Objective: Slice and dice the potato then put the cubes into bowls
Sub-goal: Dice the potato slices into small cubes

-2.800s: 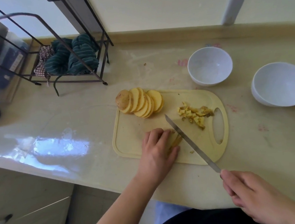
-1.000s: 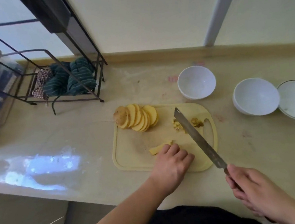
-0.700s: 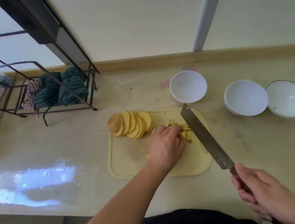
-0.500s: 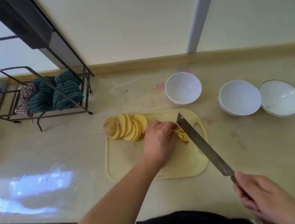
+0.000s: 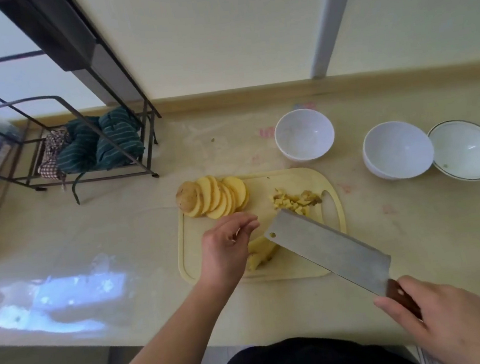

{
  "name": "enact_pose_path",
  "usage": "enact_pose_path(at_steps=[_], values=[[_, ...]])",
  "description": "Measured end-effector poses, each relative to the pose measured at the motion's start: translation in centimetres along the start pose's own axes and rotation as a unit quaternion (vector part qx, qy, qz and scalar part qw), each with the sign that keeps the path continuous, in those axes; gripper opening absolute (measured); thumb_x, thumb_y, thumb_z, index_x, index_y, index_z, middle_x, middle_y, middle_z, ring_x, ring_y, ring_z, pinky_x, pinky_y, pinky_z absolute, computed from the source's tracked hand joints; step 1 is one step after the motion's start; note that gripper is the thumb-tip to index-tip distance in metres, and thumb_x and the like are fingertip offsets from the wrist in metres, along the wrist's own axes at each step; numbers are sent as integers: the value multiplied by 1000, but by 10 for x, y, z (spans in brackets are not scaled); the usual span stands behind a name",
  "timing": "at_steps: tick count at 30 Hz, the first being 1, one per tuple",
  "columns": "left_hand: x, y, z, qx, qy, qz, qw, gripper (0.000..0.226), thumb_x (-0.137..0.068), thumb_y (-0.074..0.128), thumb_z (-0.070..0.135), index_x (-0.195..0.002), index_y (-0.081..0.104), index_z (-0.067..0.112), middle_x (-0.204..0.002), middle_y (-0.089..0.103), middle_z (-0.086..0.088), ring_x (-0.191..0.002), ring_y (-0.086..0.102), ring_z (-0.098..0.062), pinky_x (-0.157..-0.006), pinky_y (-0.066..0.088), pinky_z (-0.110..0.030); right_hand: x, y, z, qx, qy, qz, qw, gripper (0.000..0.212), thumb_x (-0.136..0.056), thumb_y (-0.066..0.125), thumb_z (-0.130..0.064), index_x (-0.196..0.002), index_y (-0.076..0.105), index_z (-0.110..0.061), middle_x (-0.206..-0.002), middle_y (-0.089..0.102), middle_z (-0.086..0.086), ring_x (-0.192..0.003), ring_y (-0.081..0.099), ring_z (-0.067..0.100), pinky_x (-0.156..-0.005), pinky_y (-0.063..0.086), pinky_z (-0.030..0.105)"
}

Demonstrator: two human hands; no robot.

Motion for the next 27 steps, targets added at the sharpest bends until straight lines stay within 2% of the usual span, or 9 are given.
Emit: enact_pose_path(at_steps=[3,5,8,13,16,19,21,25,27], values=[[0,4,10,-19,20,-27,999,27,-100,61,30,-108,75,9,-103,72,6,-96,63,4,-81,47,-10,1,5,-6,-149,12,-48,988,84,-62,12,-99,-66,47,-22,-47,48,0,-45,46,12,-49,39,26],[5,12,11,-92,69,-69,991,34,-97,60,40,-112,72,12,-111,69,1,-102,63,-10,-87,51,-22,4,9,-19,-299,48,-89,949,81,-69,32,-91,-69,49,-12,-47,39,4,-41,34,12,-42,30,21],[24,25,-2,-207,134,-128,961,42,-89,69,45,-118,70,15,-121,65,-2,-110,61,-22,-91,54,-40,2,25,-40,-426,90,-179,882,70,-78,40,-69,-72,41,2,-58,26,10,-42,20,13,-38,19,18],[36,31,-16,-165,171,-110,965,30,-89,75,32,-112,73,12,-115,67,-2,-103,59,-25,-90,52,-40,-12,42,-54,-417,93,-187,885,58,-78,40,-62,-70,43,-5,-54,27,1,-41,20,10,-37,19,14],[38,35,-16,-134,185,-101,968,22,-92,75,25,-107,75,10,-113,67,-5,-101,58,-23,-90,50,-35,-17,50,-55,-390,91,-177,899,68,-76,35,-78,-66,45,-12,-50,30,-5,-42,23,10,-39,21,16],[39,37,-20,-117,184,-108,970,16,-93,76,22,-105,78,12,-113,68,-8,-101,60,-26,-89,51,-38,-17,59,-57,-362,73,-180,912,79,-62,33,-94,-67,47,-16,-47,33,-5,-44,26,11,-41,24,19],[39,37,-24,-116,181,-120,969,17,-93,76,21,-107,78,12,-116,68,-10,-102,60,-29,-90,51,-40,-17,63,-58,-377,73,-197,902,78,-62,34,-92,-68,46,-15,-50,30,-4,-43,24,11,-40,23,18],[44,35,-22,-121,190,-124,966,21,-94,74,21,-112,78,11,-124,66,-13,-107,59,-33,-93,50,-43,-20,67,-56,-423,89,-225,873,70,-65,38,-81,-68,43,-12,-63,22,18,-45,18,15,-38,18,19],[46,36,-20,-133,209,-115,962,19,-93,75,21,-109,79,10,-124,66,-14,-107,60,-35,-90,50,-48,-21,66,-56,-425,80,-219,874,67,-66,38,-81,-67,44,-14,-61,24,13,-44,19,15,-37,20,18]])
Point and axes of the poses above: each hand's wrist, its own x-axis away from the middle knuckle, its own y-axis out of the palm, z = x × y, the point moved 7 cm from there along -x, towards the middle knuckle
